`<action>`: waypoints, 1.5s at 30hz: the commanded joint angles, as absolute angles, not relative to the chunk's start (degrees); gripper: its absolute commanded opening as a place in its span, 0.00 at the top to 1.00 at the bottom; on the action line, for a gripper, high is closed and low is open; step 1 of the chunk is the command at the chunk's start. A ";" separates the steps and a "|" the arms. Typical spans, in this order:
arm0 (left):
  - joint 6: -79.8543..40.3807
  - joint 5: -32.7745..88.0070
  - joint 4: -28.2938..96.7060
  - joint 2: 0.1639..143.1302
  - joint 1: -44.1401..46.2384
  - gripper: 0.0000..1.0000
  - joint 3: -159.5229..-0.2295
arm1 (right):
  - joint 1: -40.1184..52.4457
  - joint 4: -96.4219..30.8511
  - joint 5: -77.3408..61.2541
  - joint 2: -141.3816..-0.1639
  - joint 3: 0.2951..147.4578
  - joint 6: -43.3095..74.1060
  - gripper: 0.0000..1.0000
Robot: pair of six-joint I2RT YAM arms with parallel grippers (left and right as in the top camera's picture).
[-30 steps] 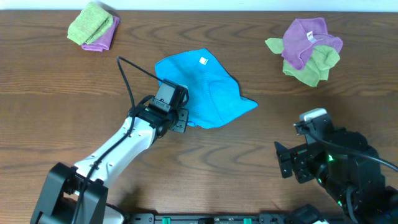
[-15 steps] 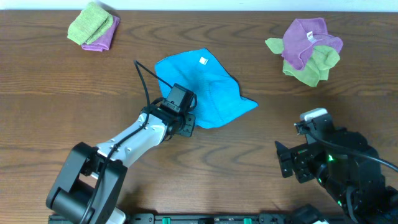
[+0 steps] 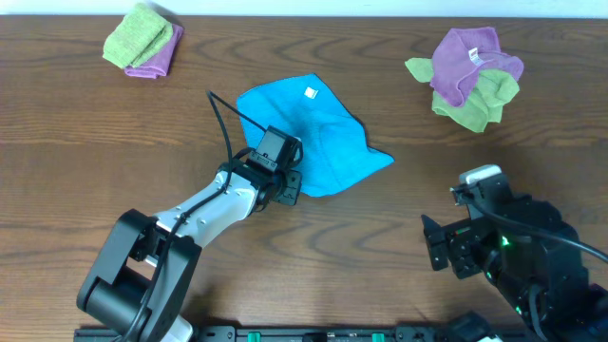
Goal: Fold the cloth
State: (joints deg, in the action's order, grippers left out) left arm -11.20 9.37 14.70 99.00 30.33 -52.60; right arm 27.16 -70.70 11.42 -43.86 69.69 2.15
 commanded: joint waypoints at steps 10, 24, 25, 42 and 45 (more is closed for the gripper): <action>-12.01 10.46 15.03 99.48 30.50 0.94 -52.62 | 26.63 -70.67 12.23 -43.75 70.28 2.07 0.01; -11.68 5.56 16.25 99.66 30.46 0.94 -52.60 | 26.63 -70.65 12.23 -43.75 70.28 2.07 0.01; -11.86 5.61 16.45 99.66 30.46 0.94 -52.60 | 26.63 -70.59 12.21 -43.75 70.28 2.07 0.01; -12.49 8.23 14.70 103.79 30.46 0.94 -52.60 | 26.63 -70.52 12.23 -43.75 70.28 2.07 0.01; -12.47 8.88 17.50 103.83 30.46 0.94 -52.60 | 26.63 -70.41 12.23 -43.75 70.28 2.04 0.01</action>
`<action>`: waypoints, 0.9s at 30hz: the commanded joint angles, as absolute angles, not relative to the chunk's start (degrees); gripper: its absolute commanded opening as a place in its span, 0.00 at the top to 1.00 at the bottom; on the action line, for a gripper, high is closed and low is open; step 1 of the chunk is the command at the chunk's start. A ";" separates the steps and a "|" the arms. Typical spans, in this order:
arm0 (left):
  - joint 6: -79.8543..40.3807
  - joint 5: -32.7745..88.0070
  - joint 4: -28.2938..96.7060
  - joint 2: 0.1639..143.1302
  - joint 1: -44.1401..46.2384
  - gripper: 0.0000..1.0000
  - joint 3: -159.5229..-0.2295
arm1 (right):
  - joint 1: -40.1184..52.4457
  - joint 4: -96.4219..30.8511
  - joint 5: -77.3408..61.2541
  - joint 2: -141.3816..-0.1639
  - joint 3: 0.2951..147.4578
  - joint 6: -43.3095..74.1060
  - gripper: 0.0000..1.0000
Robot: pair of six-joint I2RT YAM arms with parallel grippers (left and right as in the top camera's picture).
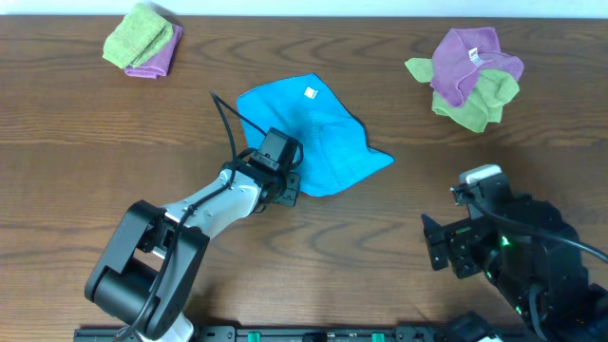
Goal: Fold the cloth
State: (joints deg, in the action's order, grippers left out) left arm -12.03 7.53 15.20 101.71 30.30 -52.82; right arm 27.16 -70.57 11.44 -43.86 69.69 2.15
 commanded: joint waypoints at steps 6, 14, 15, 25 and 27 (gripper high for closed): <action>-12.47 8.19 26.24 103.81 30.44 0.94 -52.60 | 26.63 -69.58 12.25 -43.77 70.28 0.95 0.01; -15.00 -4.95 38.74 103.28 30.39 0.95 -52.62 | 26.63 -67.02 12.27 -43.77 70.28 -1.65 0.01; -15.38 -6.57 39.70 103.15 30.39 0.94 -52.62 | 26.63 -66.85 12.27 -43.77 70.28 -2.11 0.01; -17.04 -17.96 42.41 101.23 30.35 0.95 -52.80 | 26.63 -66.06 12.23 -45.93 68.95 -3.31 0.01; -17.43 -20.14 42.59 100.66 30.28 0.94 -53.15 | 26.63 -65.25 12.23 -47.72 68.20 -3.31 0.01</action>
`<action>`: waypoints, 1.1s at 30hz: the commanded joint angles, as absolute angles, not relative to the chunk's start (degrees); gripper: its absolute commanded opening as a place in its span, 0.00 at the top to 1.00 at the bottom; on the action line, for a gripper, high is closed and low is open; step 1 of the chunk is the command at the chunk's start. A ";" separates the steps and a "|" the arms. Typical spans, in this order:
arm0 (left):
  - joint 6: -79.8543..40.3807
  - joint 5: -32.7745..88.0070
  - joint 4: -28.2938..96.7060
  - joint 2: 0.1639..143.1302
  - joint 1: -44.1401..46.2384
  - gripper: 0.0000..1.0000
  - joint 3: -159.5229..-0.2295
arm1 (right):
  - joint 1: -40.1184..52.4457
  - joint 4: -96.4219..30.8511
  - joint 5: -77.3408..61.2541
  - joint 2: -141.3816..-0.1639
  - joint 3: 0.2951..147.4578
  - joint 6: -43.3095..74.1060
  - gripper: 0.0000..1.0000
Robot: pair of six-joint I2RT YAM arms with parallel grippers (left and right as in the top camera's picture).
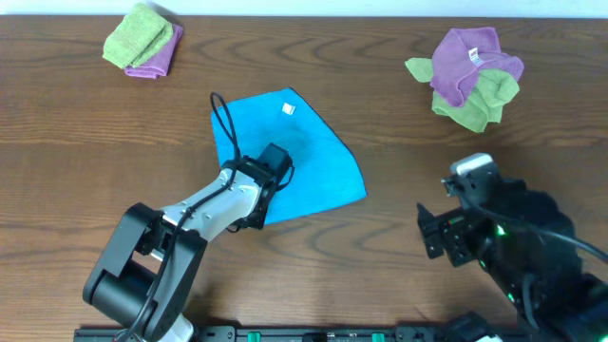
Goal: Fold the cloth
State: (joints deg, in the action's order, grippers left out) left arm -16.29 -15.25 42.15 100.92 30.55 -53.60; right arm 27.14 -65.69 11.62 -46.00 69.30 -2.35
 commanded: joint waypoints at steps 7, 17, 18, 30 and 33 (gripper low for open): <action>-22.09 -20.32 43.31 96.51 29.58 0.94 -55.86 | 25.30 -59.59 12.21 -50.92 68.16 -6.35 0.01; -27.03 -12.56 44.82 66.26 17.10 0.94 -57.23 | 9.58 -51.22 -11.14 -61.98 64.97 -9.10 0.33; -27.03 -11.18 45.28 63.90 15.62 0.94 -57.21 | 8.95 -50.43 -14.41 -64.47 64.47 -9.08 0.72; -27.00 -6.02 47.97 55.27 13.08 0.94 -57.21 | 20.03 -43.35 -21.98 -94.15 63.70 -8.91 0.98; -26.79 -6.11 47.99 54.54 13.08 0.94 -57.21 | 22.92 -41.28 -18.33 -96.71 63.70 -8.84 0.98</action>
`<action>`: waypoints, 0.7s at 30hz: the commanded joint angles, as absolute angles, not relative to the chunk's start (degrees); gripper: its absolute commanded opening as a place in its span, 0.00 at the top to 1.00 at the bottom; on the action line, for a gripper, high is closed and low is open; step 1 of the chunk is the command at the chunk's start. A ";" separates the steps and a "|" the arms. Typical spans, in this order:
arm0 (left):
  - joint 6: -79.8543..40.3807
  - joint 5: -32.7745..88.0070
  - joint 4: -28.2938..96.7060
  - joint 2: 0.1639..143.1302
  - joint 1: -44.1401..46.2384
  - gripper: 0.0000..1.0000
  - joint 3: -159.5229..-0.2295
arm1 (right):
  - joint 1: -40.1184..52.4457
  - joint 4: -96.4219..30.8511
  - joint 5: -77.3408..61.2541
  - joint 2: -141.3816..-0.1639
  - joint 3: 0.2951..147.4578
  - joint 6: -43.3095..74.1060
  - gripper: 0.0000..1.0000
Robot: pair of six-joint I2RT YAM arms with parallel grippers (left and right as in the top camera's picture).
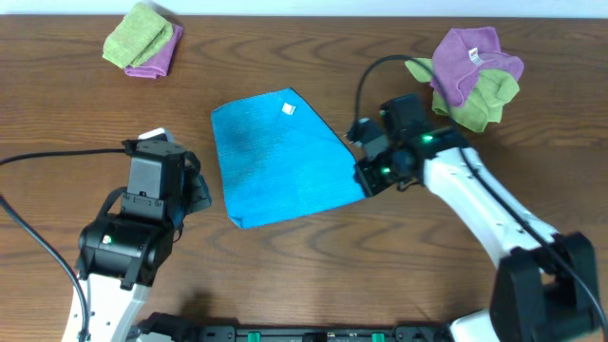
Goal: Fold the cloth
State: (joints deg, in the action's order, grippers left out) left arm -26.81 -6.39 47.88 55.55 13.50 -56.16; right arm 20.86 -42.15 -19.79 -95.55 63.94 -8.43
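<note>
A blue cloth (275, 161) lies spread out in the middle of the table, with a small white tag (288, 108) near its far corner. My left gripper (197, 187) sits just off the cloth's left edge, apart from it. The right gripper (365, 177) is at the cloth's right corner, reaching in from the right. From overhead neither gripper's jaws can be made out, nor whether the right one holds the corner.
A folded green and purple cloth pair (142, 40) lies at the far left. A crumpled purple and green pile (470, 76) sits at the far right, just behind the right arm. Black cables trail from both arms.
The left gripper has left the cloth's near part and now sits off its left edge. The right arm has come from the near right to the cloth's right corner. The cloth lies a little flatter.
At first the cloth lay rumpled, a point sticking out to the right, with my left gripper on its near edge and the right arm parked near right. Then the cloth lay shifted left and flatter under the left gripper. Now the left gripper is off it and the right one at its corner.
</note>
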 commanded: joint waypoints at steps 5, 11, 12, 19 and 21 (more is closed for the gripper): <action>-26.81 -5.87 48.23 54.41 13.08 0.94 -57.21 | 24.40 -37.71 -12.03 -101.43 63.70 -7.22 0.98; -26.79 -5.87 48.23 54.41 13.08 0.94 -57.21 | 24.29 -34.13 -8.78 -105.95 63.70 -6.59 0.98; -26.79 -5.87 48.23 54.41 13.10 0.94 -57.21 | 24.29 -33.63 -8.75 -106.45 63.68 -6.00 0.98; -25.76 -5.87 48.23 54.41 13.10 0.94 -57.21 | 24.82 -34.63 -6.42 -110.06 63.07 -3.66 0.99; -25.76 -5.89 48.18 54.41 13.08 0.94 -57.21 | 25.52 -35.59 -6.42 -110.59 62.04 -3.38 0.98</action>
